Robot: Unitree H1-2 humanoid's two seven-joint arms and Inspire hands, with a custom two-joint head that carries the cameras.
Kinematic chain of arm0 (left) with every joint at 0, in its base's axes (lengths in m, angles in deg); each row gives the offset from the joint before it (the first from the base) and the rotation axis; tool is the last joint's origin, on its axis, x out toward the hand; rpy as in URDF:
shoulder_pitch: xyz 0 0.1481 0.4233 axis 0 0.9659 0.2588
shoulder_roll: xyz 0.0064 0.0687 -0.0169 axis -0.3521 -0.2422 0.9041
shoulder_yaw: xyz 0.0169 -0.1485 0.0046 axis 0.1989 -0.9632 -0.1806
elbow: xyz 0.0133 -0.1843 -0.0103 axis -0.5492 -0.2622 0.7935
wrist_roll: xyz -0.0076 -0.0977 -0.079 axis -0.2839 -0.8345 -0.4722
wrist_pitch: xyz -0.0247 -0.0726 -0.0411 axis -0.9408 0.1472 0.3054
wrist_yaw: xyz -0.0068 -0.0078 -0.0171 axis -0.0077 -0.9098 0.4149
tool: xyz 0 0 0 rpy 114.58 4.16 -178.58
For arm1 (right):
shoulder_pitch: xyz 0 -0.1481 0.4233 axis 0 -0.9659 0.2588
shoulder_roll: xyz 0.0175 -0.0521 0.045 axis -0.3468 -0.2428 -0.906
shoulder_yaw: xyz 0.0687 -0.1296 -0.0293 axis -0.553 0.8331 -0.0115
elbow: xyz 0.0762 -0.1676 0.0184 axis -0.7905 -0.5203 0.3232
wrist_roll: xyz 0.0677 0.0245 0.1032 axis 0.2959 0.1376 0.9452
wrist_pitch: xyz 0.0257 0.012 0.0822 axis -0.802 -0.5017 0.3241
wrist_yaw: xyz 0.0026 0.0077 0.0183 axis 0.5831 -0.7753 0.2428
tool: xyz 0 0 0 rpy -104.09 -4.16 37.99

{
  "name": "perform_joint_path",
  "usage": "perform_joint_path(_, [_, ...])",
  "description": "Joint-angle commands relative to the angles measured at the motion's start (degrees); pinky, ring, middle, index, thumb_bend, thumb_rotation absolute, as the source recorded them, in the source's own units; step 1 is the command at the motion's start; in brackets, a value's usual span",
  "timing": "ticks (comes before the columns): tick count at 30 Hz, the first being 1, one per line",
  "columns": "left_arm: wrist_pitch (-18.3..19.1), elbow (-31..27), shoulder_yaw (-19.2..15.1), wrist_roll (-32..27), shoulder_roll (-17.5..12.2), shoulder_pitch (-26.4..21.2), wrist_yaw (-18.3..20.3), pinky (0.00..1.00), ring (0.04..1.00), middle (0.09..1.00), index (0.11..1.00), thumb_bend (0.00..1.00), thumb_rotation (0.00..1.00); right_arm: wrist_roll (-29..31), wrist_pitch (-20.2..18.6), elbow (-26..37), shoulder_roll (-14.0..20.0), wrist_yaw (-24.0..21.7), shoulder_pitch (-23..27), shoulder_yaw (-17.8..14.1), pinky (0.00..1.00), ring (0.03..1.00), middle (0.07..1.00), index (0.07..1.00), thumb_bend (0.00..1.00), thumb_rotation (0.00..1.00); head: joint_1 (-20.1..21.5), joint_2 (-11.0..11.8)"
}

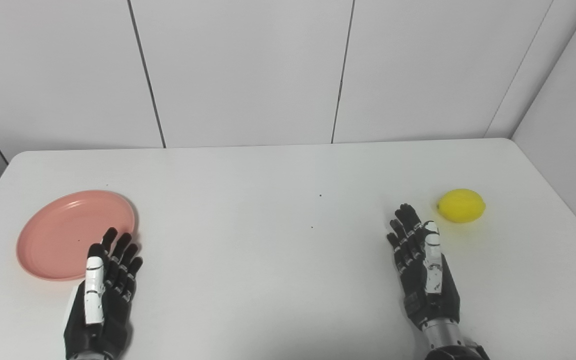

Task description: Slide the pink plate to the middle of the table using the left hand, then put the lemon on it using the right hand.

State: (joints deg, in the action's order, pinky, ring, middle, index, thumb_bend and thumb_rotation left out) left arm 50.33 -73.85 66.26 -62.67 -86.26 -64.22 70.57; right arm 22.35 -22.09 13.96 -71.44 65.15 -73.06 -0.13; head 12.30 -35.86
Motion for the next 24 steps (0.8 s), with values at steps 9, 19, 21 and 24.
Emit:
perform_joint_path(9, [-1.00, -2.00, 0.65, 0.56, -0.85, 0.85, -0.34, 1.00, 0.979, 0.967, 0.962, 0.55, 0.89, 1.91, -4.84, 3.46, -0.30, 1.25, -1.93, -0.79, 1.00, 0.976, 0.950, 0.898, 0.73, 0.89, -0.48, -0.06])
perform_joint_path(19, [-0.75, -1.85, 1.02, -0.05, -0.26, 0.71, -0.87, 1.00, 0.970, 0.955, 0.954, 0.56, 0.88, 2.33, -5.60, 3.41, 0.52, 1.36, -2.03, -1.14, 1.00, 0.972, 0.944, 0.888, 0.73, 0.88, -2.15, -0.11])
perform_joint_path(21, [-1.12, -1.73, 1.36, 0.38, 0.06, 0.75, -1.11, 1.00, 0.962, 0.951, 0.950, 0.57, 0.86, 2.53, -5.67, 3.31, 0.78, 1.34, -2.00, -1.40, 1.00, 0.971, 0.941, 0.884, 0.74, 0.87, -3.53, 0.06])
perform_joint_path(24, [-2.47, -1.24, 2.17, 1.33, 0.51, 0.92, -1.17, 1.00, 0.951, 0.943, 0.940, 0.59, 0.84, 3.35, -5.37, 2.78, 1.68, 0.58, -2.00, -1.89, 1.00, 0.979, 0.947, 0.896, 0.74, 0.89, -6.96, 0.62])
